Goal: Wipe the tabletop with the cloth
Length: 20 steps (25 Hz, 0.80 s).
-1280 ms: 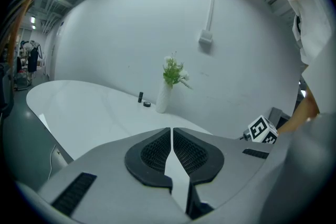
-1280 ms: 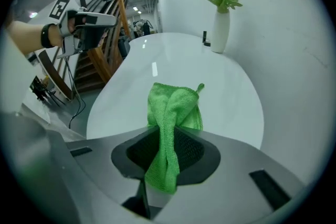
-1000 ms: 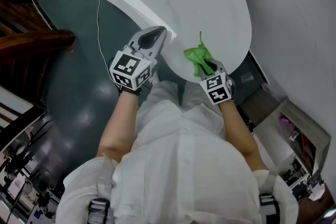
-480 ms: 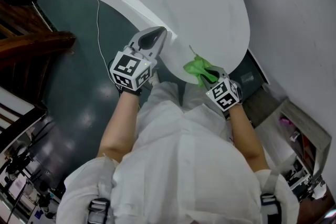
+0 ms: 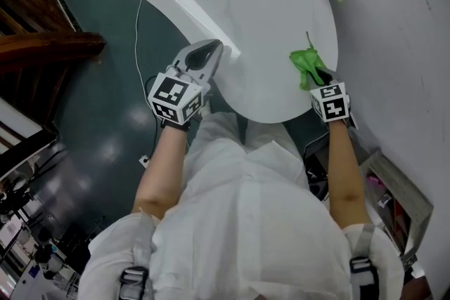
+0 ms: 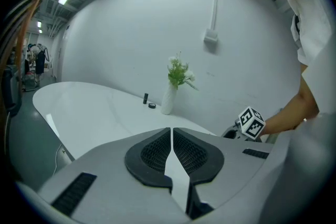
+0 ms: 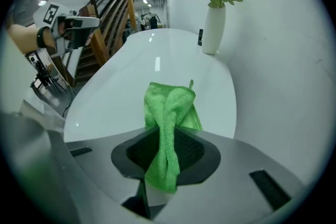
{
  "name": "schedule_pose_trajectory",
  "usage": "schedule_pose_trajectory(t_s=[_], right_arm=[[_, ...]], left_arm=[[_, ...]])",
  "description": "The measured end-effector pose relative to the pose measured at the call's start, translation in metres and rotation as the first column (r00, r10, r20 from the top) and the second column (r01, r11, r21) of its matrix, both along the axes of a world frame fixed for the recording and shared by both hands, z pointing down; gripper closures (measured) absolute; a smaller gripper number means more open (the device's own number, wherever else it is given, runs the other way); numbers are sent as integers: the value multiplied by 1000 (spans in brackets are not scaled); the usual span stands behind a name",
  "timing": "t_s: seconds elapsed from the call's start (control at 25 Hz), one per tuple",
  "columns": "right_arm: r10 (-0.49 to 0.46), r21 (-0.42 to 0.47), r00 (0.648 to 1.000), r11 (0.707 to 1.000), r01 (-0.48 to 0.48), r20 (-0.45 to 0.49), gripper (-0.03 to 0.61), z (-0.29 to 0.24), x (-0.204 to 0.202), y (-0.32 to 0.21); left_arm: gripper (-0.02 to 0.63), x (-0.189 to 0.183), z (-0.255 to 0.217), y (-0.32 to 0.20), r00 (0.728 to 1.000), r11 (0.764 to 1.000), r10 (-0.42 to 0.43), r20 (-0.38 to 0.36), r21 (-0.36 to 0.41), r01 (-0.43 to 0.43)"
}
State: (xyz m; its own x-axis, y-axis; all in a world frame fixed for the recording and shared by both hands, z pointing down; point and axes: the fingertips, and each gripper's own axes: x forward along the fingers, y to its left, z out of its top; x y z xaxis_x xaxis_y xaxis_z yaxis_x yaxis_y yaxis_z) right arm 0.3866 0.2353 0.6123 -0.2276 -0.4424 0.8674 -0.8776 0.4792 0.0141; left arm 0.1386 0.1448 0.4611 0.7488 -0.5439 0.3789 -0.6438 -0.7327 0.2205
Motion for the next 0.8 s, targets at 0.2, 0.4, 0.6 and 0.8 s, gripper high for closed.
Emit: schedule_pose_trajectory(t_s=[0.2,0.4,0.6,0.8], right_arm=[[3,12,997,1000,-2,-72,505,-3,9,-68],[80,40,984,996,-74,-159,506,-9,-4,-127],[194,39,970,981,-190,-150,506,-7,-58,-166],[204,54,971,979,-198,-122,506,-10,-155,-190]], left_arm=[[588,-22,-5,-3,997,997,-74,-4,3,74],[588,-53,0,1,997,997,-81,-19,-21,80],[587,-106,3,-20,997,997,-66,-37,-29,65],[588,-183,-10,-53,995,997,-76,-56,-4,76]])
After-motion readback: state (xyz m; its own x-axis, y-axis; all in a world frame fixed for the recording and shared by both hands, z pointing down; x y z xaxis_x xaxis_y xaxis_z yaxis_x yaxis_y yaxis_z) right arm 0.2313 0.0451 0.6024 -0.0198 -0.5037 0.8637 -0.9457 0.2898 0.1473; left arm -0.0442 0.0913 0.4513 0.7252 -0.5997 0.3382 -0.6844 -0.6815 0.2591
